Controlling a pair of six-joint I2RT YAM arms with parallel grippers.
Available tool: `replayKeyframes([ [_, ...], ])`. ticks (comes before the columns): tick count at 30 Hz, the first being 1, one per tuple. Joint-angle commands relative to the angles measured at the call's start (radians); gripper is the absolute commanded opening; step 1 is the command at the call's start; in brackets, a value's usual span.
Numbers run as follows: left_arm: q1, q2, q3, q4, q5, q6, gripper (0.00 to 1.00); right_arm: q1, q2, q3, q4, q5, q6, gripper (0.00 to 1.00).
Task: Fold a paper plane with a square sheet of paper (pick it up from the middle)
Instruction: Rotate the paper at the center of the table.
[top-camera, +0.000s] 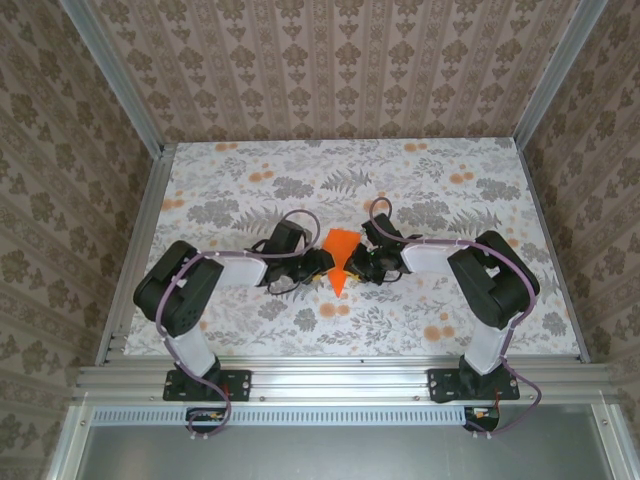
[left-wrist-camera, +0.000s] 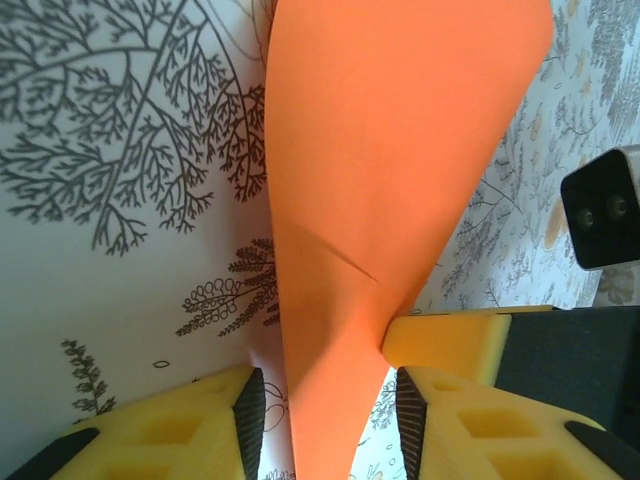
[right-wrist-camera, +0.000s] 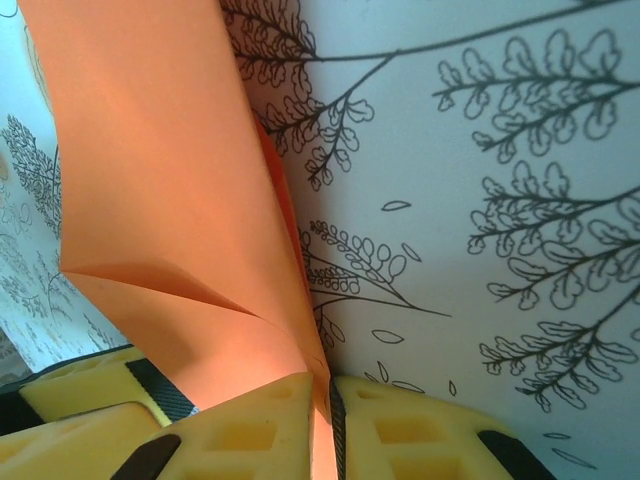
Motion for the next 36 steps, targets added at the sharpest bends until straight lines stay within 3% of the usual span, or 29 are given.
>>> replayKeyframes([
  [1,-0.011,0.034,0.017,0.049,0.015,0.049,0.38,0.011,0.049,-0.035,0.053,-0.001,0.028,0.16],
  [7,-0.016,0.044,-0.017,0.134,-0.003,0.092,0.32,0.006,0.045,-0.04,0.059,-0.007,0.031,0.16],
  [12,-0.018,0.045,-0.027,0.144,-0.022,0.139,0.18,-0.004,0.018,-0.033,0.065,-0.02,0.011,0.21],
  [20,-0.023,0.033,0.007,0.049,-0.054,0.272,0.07,-0.022,-0.147,0.0,-0.087,0.065,-0.177,0.3],
  [24,-0.029,0.035,0.037,-0.004,-0.057,0.337,0.07,-0.022,-0.155,0.034,-0.128,0.067,-0.272,0.29],
  [28,-0.031,0.029,0.064,-0.049,-0.053,0.387,0.06,-0.022,-0.099,0.101,-0.169,0.045,-0.328,0.2],
  [36,-0.033,0.031,0.109,-0.131,-0.05,0.483,0.06,-0.038,0.013,0.166,-0.176,0.018,-0.337,0.14],
])
